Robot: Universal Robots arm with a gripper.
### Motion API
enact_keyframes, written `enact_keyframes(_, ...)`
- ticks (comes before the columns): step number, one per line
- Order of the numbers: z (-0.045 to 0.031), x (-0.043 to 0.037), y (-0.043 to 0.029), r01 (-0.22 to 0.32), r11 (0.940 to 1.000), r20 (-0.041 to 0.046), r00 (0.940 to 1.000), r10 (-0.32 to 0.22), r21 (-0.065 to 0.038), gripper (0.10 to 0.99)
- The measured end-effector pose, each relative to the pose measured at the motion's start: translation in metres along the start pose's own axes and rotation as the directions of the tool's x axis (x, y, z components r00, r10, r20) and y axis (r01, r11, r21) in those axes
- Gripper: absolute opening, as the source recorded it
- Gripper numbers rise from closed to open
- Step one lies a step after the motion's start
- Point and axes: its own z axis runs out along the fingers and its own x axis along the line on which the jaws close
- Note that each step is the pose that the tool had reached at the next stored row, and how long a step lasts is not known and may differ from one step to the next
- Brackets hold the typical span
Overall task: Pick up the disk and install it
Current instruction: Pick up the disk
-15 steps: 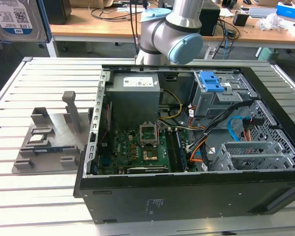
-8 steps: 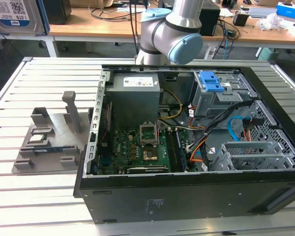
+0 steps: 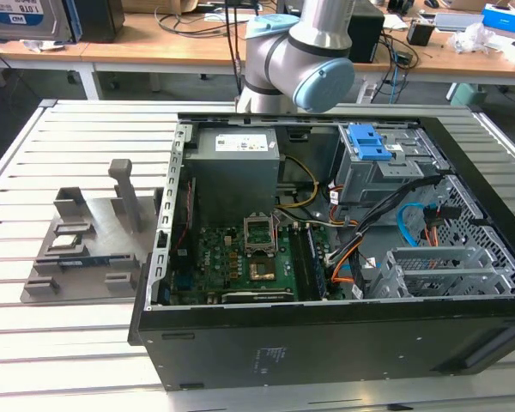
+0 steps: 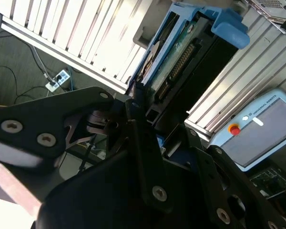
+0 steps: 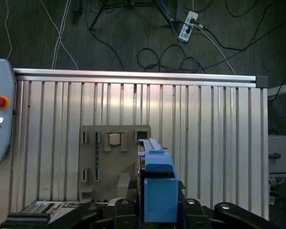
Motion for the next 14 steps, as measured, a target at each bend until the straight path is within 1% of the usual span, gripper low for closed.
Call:
enact_keyframes(2,0.0,0.0,0.0001,0.0,1.0,0.0,1.0,0.0,0.0,0.365)
enact_keyframes(3,-0.0001,0.0002,-0.001,0.0,1.0,0.0,1.0,0.0,0.0,0.365)
enact_keyframes(8,-0.0014,0.0004,-0.0185,0.0,1.0,0.0,1.0,0.0,-0.001,0.365)
enact_keyframes(9,-0.0017,0.0006,-0.0232,0.0,1.0,0.0,1.0,0.0,-0.001,0.365)
enact_keyframes(14,-0.0028,0.001,-0.038,0.0,1.0,0.0001,1.0,0.0,-0.001,0.365)
